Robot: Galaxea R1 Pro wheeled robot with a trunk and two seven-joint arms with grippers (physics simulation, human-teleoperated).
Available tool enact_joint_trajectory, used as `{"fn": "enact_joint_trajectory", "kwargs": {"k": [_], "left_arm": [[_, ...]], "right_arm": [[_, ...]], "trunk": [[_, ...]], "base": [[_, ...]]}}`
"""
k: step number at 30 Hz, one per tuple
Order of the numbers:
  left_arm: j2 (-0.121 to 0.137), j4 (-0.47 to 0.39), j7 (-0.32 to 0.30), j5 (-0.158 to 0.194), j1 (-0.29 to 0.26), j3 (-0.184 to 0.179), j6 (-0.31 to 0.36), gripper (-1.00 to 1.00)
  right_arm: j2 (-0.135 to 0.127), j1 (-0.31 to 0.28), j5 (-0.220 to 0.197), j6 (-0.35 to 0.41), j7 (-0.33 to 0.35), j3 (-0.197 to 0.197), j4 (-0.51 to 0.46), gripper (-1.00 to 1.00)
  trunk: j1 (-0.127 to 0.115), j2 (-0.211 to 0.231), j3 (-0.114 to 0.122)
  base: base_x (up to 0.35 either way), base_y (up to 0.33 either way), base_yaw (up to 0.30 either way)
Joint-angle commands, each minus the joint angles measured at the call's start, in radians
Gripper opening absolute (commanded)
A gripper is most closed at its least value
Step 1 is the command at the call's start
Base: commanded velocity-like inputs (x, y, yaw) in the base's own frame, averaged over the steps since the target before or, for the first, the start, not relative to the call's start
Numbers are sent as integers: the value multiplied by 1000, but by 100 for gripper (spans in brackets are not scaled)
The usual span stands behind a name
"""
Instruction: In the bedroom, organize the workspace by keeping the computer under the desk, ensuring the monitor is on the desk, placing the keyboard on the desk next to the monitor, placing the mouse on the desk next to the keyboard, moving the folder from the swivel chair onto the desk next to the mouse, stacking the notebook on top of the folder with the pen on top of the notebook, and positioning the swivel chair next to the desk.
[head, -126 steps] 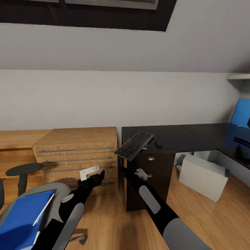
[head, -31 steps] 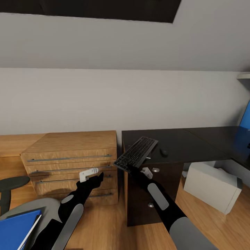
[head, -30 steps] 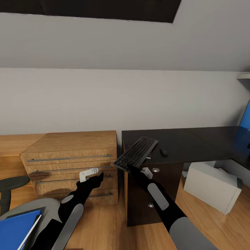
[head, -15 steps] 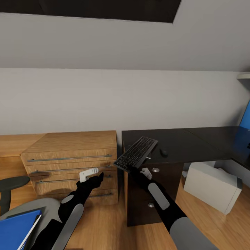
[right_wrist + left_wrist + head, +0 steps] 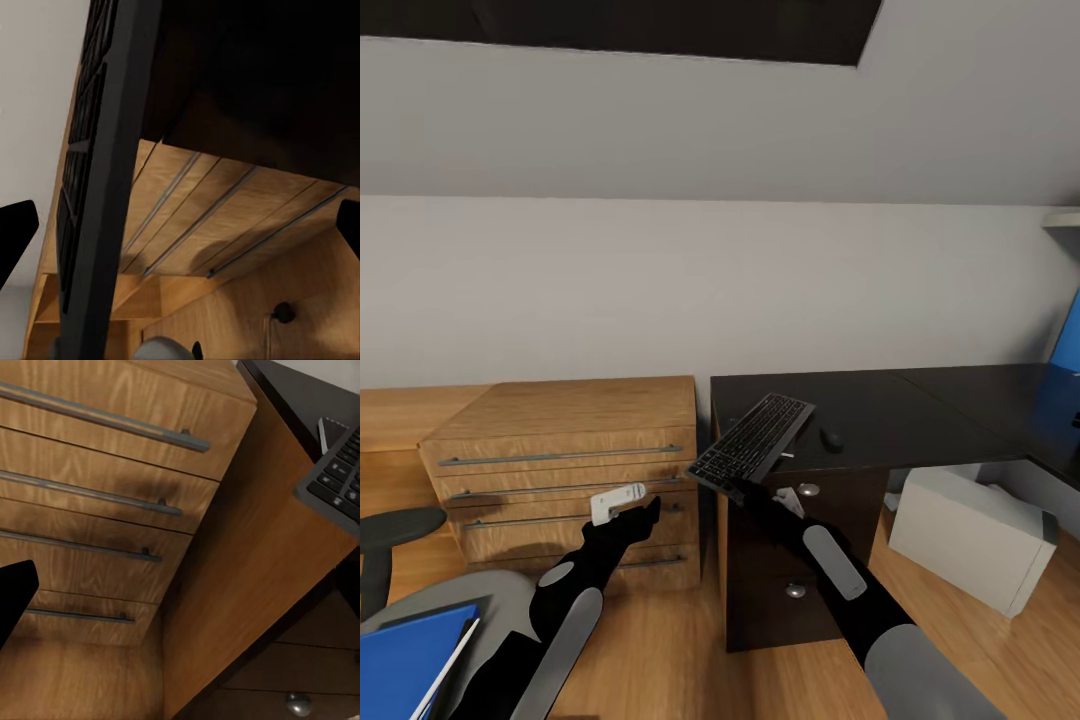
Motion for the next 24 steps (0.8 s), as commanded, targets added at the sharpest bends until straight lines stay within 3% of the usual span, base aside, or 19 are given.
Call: {"fn": "enact_joint_trajectory", "kwargs": {"k": [1, 5, 24], "left_arm": [[1, -1, 10, 10, -1, -2, 1, 100], [1, -2, 9, 10, -1, -3, 1, 100], [0, -2, 11, 10, -1, -3, 1, 100]], "right_arm": [[-1, -1, -7, 4, -2, 0, -1, 100], [-2, -1, -10, 7, -2, 0, -1, 100], [-1, -1, -10, 8, -2, 1, 0, 100]], "trunk": [[0, -1, -1], [0, -1, -1], [-65, 118, 52]], "base": [[0, 0, 0], [0, 0, 0], [0, 0, 0]]}}
